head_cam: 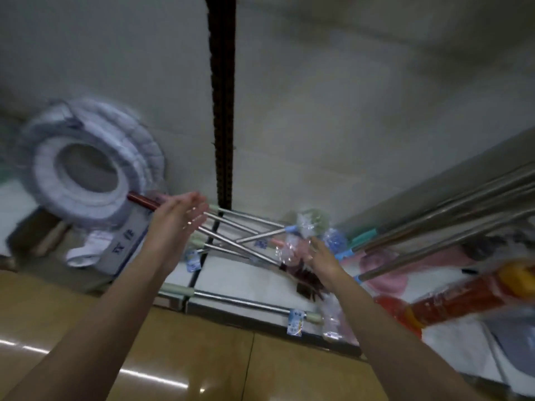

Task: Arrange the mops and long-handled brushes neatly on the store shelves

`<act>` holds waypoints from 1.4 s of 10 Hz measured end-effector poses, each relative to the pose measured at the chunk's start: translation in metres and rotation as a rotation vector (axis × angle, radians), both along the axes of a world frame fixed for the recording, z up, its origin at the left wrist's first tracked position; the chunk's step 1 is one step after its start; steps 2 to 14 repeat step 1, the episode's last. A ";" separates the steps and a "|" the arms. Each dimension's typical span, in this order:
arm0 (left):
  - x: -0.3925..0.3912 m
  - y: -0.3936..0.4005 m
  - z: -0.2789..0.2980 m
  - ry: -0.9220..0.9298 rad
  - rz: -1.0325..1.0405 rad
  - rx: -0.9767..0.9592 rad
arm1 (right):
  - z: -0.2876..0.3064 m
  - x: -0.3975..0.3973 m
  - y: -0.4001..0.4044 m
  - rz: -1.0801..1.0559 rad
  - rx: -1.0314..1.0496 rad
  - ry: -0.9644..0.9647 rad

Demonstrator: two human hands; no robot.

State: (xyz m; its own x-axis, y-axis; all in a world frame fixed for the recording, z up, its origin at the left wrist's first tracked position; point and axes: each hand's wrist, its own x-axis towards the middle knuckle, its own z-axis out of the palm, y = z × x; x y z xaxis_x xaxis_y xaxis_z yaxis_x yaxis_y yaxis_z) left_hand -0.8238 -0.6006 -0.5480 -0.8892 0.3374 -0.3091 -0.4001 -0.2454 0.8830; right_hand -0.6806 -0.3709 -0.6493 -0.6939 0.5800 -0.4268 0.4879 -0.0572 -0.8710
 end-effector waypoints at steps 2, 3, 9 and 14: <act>0.027 -0.013 0.073 0.013 0.013 0.073 | 0.065 0.053 -0.009 -0.129 -0.064 -0.021; 0.027 -0.013 0.073 0.013 0.013 0.073 | 0.065 0.053 -0.009 -0.129 -0.064 -0.021; 0.027 -0.013 0.073 0.013 0.013 0.073 | 0.065 0.053 -0.009 -0.129 -0.064 -0.021; 0.027 -0.013 0.073 0.013 0.013 0.073 | 0.065 0.053 -0.009 -0.129 -0.064 -0.021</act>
